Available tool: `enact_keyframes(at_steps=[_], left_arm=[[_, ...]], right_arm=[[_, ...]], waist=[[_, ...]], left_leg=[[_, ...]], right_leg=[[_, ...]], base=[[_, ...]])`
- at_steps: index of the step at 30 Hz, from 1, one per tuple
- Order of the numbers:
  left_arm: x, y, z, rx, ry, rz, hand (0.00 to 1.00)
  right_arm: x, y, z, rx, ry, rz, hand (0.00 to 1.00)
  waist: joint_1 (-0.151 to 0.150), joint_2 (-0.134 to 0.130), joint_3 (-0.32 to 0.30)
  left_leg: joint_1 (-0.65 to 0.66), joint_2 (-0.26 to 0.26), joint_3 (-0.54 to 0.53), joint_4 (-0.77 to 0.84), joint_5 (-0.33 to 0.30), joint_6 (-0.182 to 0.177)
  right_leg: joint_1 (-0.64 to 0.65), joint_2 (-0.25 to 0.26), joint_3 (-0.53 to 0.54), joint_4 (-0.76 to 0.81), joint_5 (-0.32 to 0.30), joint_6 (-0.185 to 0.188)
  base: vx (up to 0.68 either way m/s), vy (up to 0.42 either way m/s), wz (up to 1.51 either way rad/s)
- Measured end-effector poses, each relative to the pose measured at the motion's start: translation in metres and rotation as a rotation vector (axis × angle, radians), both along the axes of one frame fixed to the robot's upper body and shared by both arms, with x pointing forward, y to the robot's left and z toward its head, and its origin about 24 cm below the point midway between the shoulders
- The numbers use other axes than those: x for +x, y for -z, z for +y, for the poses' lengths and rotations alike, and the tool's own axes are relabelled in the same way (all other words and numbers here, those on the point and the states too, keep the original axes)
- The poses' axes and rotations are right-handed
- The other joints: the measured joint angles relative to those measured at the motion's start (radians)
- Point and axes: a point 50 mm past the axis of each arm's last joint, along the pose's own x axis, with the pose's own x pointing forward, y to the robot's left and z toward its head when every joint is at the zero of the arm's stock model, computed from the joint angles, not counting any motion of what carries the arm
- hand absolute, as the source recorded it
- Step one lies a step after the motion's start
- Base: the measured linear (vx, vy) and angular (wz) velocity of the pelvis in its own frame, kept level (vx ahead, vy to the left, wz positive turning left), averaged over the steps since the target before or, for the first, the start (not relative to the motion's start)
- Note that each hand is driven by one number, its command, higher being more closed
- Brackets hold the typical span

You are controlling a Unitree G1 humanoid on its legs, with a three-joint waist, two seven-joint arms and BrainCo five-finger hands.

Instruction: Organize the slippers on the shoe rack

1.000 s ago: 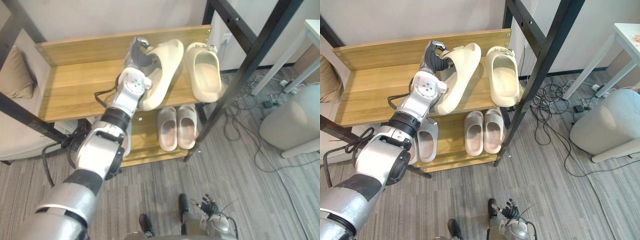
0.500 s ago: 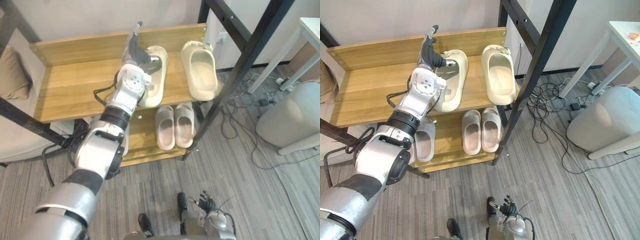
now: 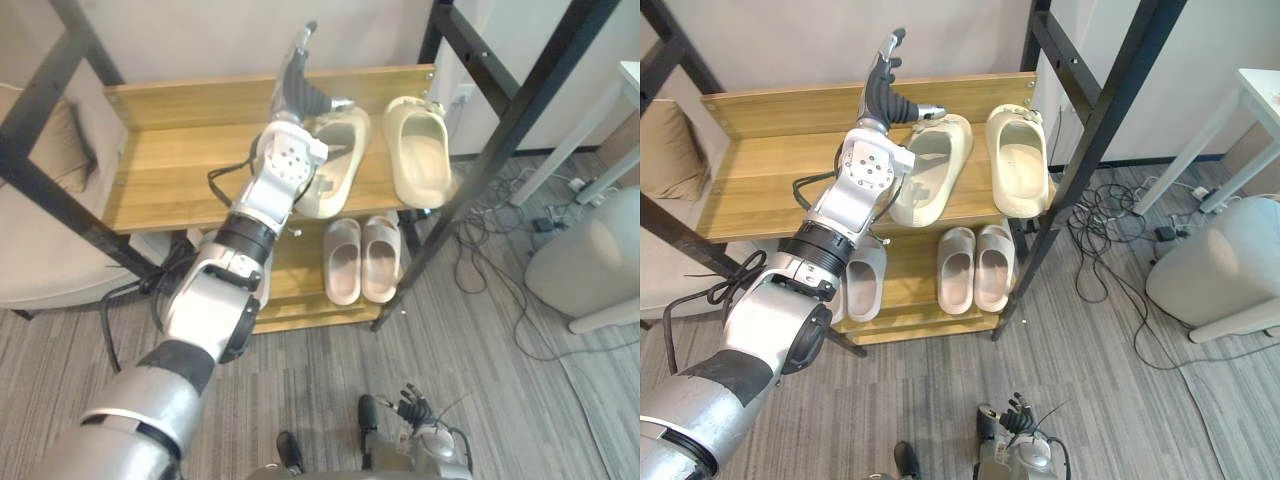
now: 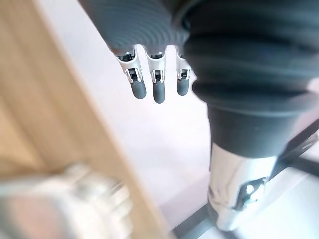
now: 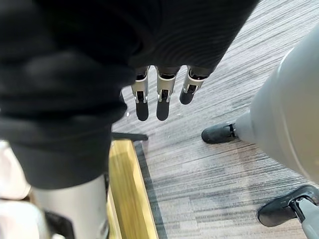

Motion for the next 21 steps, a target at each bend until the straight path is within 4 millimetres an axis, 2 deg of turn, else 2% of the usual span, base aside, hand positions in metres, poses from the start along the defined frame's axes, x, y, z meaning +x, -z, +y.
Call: enact_keyframes(at_steps=[2, 15, 17, 19, 20, 21], left_arm=[[-0.003, 0.003, 0.003, -0.021, 0.015, -0.012, 0.00], [-0.012, 0.062, 0.016, -0.236, 0.104, 0.132, 0.00], [-0.014, 0.083, 0.014, -0.278, 0.126, 0.202, 0.00], [-0.016, 0.091, 0.014, -0.295, 0.131, 0.225, 0.00], [-0.018, 0.109, 0.019, -0.306, 0.127, 0.277, 0.00], [-0.019, 0.113, 0.019, -0.310, 0.126, 0.290, 0.00]], right_arm=[[0.000, 0.000, 0.002, 0.004, 0.000, 0.002, 0.00], [-0.011, 0.008, 0.002, 0.006, -0.002, 0.071, 0.00], [-0.013, 0.009, 0.001, 0.006, -0.002, 0.077, 0.00], [-0.012, 0.008, -0.002, 0.001, 0.007, 0.077, 0.00], [-0.012, 0.009, -0.003, 0.005, 0.025, 0.077, 0.00], [-0.012, 0.009, -0.003, 0.005, 0.028, 0.077, 0.00]], waist=[[0.003, 0.000, 0.000], [0.018, 0.003, 0.001], [0.018, 0.004, 0.002], [0.018, 0.004, 0.002], [0.018, 0.006, 0.003], [0.018, 0.006, 0.003]], left_leg=[[0.005, 0.000, -0.007, -0.001, 0.003, 0.000], [0.035, -0.010, -0.059, -0.066, 0.058, -0.005], [0.048, -0.010, -0.063, -0.073, 0.061, -0.006], [0.051, -0.011, -0.062, -0.073, 0.062, -0.006], [0.065, -0.012, -0.061, -0.074, 0.062, -0.006], [0.066, -0.012, -0.061, -0.074, 0.061, -0.006]], right_leg=[[0.009, 0.000, -0.006, 0.000, -0.002, -0.001], [0.039, -0.003, -0.044, -0.009, -0.017, -0.012], [0.055, -0.002, -0.052, -0.009, -0.020, -0.013], [0.059, -0.002, -0.060, -0.009, -0.023, -0.015], [0.071, -0.002, -0.063, -0.010, -0.029, -0.019], [0.072, -0.002, -0.064, -0.010, -0.030, -0.019]], base=[[-0.01, 0.005, 0.14], [-0.01, 0.007, 0.11], [0.00, 0.027, 0.09], [0.00, 0.024, 0.07], [0.00, 0.000, 0.00], [0.00, 0.000, 0.00]])
